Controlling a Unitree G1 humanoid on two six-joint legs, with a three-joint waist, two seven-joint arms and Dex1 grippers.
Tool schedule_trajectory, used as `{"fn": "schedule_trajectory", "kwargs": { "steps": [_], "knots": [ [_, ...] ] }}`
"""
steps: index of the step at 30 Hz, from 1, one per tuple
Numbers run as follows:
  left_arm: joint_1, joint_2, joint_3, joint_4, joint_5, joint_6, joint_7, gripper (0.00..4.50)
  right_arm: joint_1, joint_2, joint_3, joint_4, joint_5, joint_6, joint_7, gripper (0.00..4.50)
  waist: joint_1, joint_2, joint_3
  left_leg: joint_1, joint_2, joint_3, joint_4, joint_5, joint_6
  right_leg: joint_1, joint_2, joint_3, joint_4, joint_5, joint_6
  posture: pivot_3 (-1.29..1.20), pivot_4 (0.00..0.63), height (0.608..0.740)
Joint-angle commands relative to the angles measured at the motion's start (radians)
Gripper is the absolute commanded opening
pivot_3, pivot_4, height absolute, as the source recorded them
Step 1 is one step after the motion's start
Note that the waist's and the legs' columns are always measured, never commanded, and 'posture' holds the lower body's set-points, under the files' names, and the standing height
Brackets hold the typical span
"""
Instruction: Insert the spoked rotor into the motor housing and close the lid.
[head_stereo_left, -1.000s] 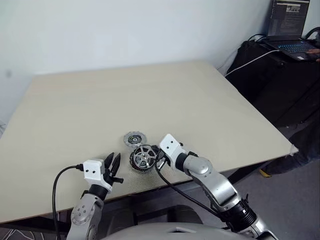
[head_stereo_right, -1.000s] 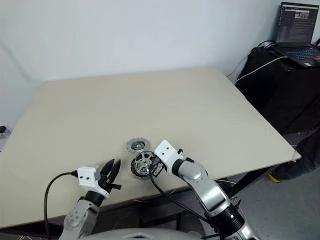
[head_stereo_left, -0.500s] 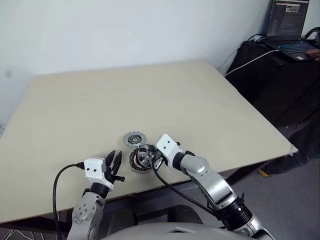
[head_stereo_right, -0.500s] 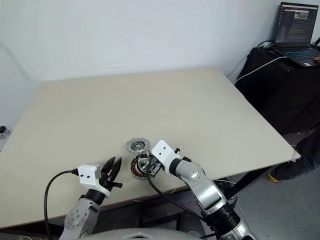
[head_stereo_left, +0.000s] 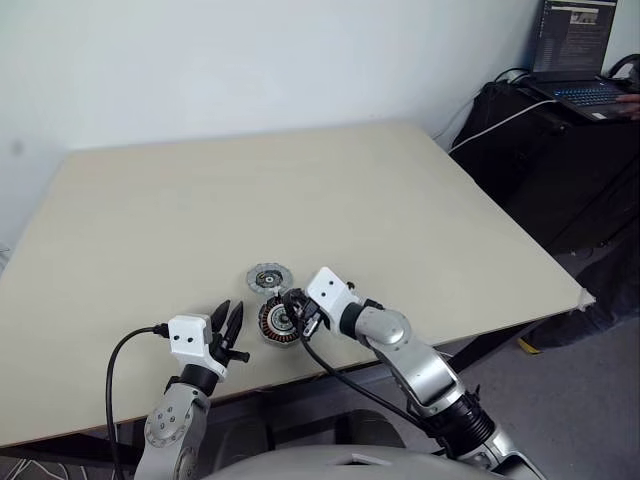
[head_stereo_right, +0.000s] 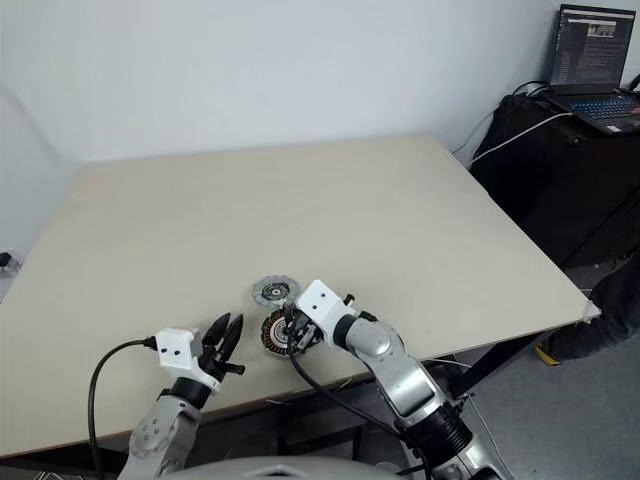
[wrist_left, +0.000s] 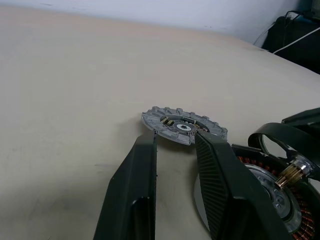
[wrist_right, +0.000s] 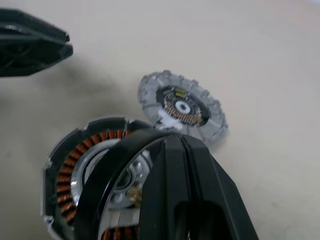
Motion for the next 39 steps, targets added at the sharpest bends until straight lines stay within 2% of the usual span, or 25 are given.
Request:
{"fn": "schedule_trajectory", "kwargs": {
  "steps": [1, 16, 28, 39],
  "knots": [
    [-0.011, -0.004, -0.006, -0.044, 0.007, -0.01, 0.004, 1.23, -0.025, 0.003, -0.035, -0.013, -0.022, -0.001, -0.026, 0.04, 0.0, 0.0, 0.0, 0.0, 0.0, 0.0, 0.0, 0.0, 0.0, 0.0, 0.0, 0.0, 0.0, 0.0, 0.0, 0.0, 0.0, 0.74],
    [-0.015, 0.0, -0.011, -0.035, 0.003, -0.01, 0.001, 1.23, 0.006, -0.1, -0.016, -0.105, -0.051, 0.11, 0.055, 0.04, -0.001, 0.0, -0.001, 0.0, 0.0, 0.0, 0.0, 0.0, 0.0, 0.001, 0.0, 0.0, 0.001, 0.0, 0.0, 0.0, 0.0, 0.74],
    [-0.014, 0.0, -0.007, -0.029, 0.001, -0.013, 0.002, 1.23, -0.018, -0.069, -0.014, -0.108, 0.018, 0.086, 0.154, 0.04, -0.001, -0.001, -0.001, 0.001, 0.0, 0.0, 0.001, 0.0, 0.0, 0.001, 0.0, 0.0, 0.001, 0.0, 0.0, 0.0, 0.0, 0.74],
    [-0.009, -0.003, -0.008, -0.03, 0.003, -0.016, 0.006, 1.23, -0.058, 0.0, 0.013, -0.045, 0.032, 0.081, 0.162, 0.04, 0.0, -0.001, -0.001, 0.001, 0.0, 0.0, 0.001, 0.0, 0.0, 0.001, 0.001, 0.0, 0.001, 0.0, 0.0, 0.0, 0.0, 0.74]
  ]
}}
